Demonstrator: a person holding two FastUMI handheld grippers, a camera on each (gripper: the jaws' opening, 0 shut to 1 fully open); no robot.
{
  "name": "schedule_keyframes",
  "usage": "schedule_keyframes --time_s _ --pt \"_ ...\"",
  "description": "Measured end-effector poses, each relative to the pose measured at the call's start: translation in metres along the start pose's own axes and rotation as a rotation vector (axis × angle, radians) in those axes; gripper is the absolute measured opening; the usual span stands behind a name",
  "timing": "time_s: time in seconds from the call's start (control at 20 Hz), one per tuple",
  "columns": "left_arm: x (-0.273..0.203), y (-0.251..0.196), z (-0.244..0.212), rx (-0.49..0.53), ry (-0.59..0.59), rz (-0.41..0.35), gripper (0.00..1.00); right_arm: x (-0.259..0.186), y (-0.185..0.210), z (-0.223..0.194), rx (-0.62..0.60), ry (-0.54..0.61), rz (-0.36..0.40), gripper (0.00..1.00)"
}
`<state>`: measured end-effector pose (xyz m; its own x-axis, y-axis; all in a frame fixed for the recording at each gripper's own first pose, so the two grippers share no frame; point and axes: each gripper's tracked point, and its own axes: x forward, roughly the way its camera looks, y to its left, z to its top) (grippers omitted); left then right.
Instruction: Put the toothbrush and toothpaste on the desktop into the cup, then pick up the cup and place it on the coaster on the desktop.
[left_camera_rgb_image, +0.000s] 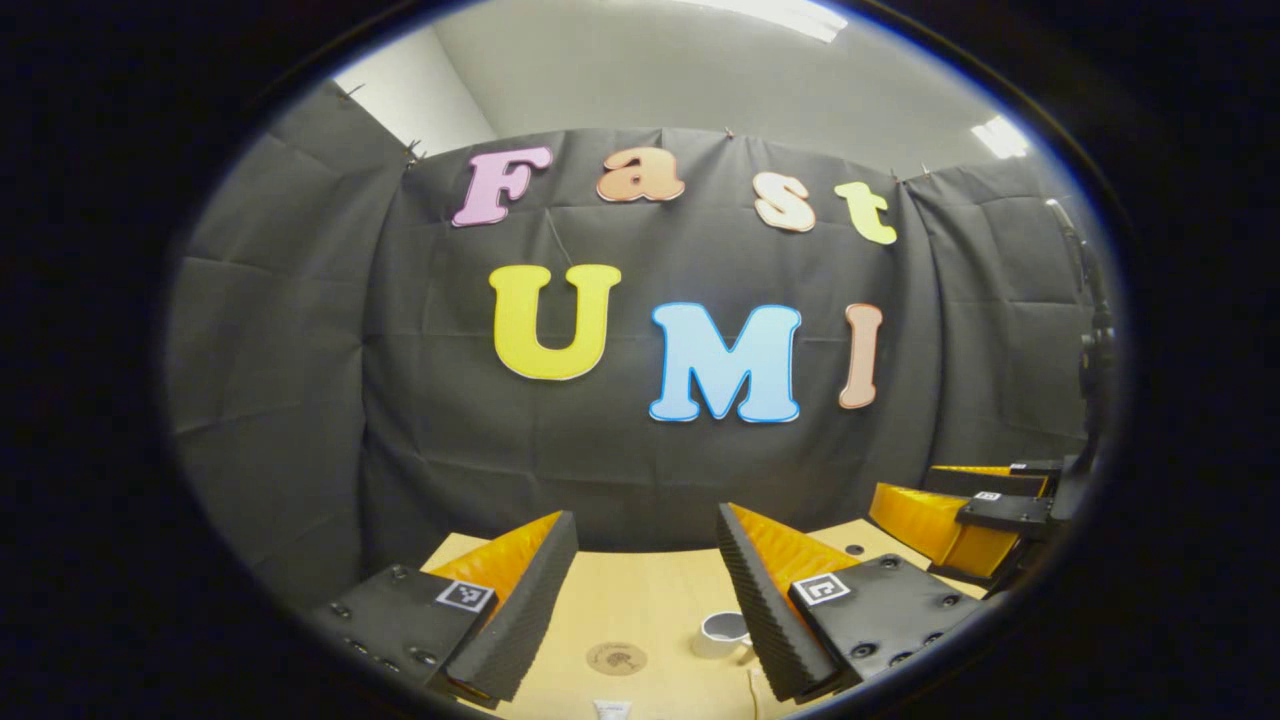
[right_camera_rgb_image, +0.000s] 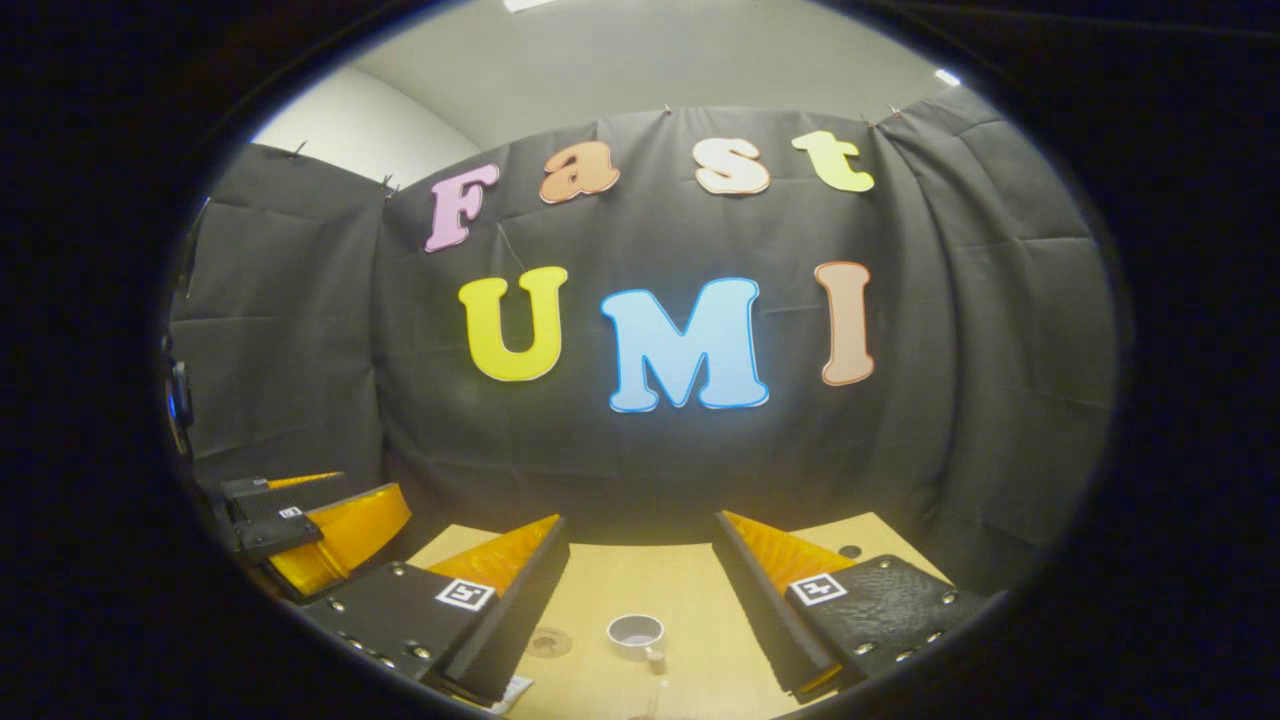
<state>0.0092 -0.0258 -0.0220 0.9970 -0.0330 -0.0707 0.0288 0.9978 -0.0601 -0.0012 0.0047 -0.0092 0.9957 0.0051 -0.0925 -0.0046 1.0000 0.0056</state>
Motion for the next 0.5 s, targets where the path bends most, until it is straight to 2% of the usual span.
schedule_keyframes --time_s 0.1,0.25,0.5 --pt "0.006 -0.002 -0.012 0.009 0.029 -0.006 0.92 0.002 0.000 -0.009 -0.005 0.043 -0.002 0.91" --pt "0.014 -0.004 -0.046 0.012 0.112 -0.019 0.90 0.010 -0.003 -0.043 -0.008 0.155 0.010 0.92" --pt "0.022 -0.001 -0.108 0.010 0.245 -0.016 0.93 0.017 -0.004 -0.103 0.001 0.297 0.026 0.92"
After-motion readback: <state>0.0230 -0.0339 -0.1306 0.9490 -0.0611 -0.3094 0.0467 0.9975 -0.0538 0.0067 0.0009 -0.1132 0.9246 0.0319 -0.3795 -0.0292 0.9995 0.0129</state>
